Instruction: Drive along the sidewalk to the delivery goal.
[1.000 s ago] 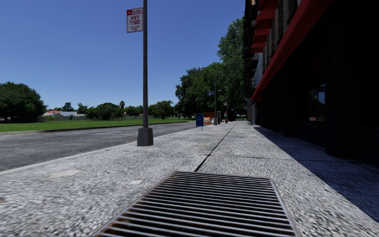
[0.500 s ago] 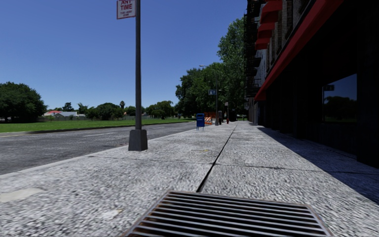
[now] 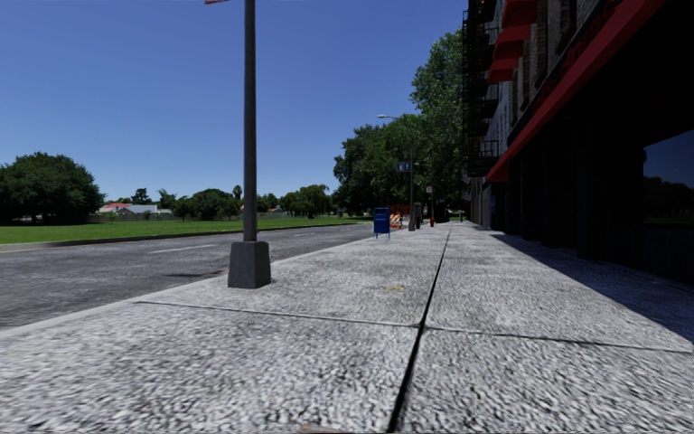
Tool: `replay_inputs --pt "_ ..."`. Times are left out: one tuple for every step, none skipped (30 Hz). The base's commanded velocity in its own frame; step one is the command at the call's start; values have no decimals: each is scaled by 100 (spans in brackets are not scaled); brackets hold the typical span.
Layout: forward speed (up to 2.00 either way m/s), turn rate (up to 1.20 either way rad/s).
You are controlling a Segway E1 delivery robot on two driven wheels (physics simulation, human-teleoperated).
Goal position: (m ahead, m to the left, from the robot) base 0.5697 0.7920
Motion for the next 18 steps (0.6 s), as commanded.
replay_inputs --pt "157 0" --pt "157 0" --pt "157 0" --pt "157 0" --pt "157 0" --pt "157 0" --pt "157 0" --pt "157 0" --pt "157 0" --pt "147 0" --pt "21 0" --pt "21 0" --pt "0 0" --pt "0 0" --pt "0 0" --pt "0 0" --pt "0 0" --pt "0 0"
